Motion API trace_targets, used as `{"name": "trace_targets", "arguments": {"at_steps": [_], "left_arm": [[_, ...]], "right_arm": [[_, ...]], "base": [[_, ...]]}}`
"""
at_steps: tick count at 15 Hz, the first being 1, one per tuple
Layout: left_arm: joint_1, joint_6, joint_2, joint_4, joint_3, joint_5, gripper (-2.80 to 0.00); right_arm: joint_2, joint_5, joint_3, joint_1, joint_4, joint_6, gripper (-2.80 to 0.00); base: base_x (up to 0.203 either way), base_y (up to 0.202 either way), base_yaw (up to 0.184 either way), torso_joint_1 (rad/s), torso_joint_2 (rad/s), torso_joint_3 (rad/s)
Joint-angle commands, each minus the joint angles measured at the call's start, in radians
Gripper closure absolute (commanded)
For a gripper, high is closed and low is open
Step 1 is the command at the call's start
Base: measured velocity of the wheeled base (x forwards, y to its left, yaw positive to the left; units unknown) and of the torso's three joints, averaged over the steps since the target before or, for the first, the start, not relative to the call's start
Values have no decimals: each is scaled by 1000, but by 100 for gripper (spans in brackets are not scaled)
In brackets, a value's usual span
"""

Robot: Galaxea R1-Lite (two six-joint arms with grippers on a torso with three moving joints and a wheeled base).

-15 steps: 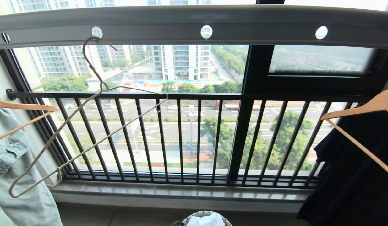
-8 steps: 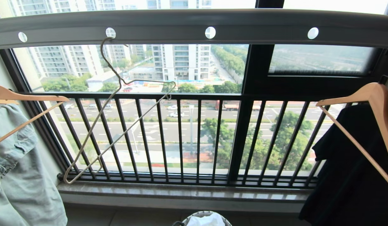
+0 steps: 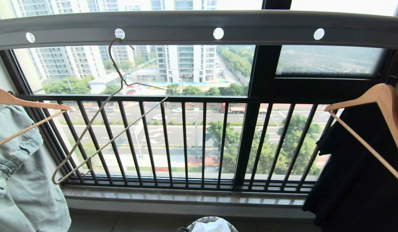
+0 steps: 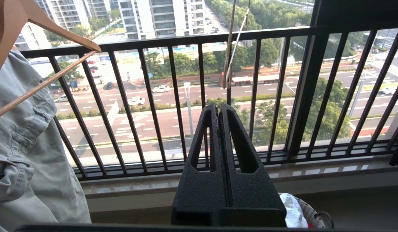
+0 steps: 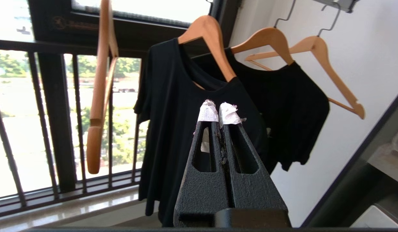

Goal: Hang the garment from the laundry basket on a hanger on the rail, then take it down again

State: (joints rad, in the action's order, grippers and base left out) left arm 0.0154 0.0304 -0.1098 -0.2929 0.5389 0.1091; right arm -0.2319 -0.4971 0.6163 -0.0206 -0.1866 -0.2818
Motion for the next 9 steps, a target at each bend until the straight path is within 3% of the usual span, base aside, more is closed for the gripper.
{"name": "trace_targets", "arguments": {"at_steps": [1,4,7,9], "left_arm": [[-1,13,66,50,-112,-1,0],[-1,47,106,97,-243,-23,0],[-1,87,108,211,-386,-45,0],[-1,148,108,284,-492,-48,0]], "right_arm": [[124,142,-118,13,-7,26,0],[222,314,-265,18,9,59,0],[232,453,-351,21,64,154,0],[232,477,-404,21,73,152,0]], "base": [[0,0,0,0,0,0],[0,0,0,0,0,0],[0,0,0,0,0,0],[0,0,0,0,0,0]]}}
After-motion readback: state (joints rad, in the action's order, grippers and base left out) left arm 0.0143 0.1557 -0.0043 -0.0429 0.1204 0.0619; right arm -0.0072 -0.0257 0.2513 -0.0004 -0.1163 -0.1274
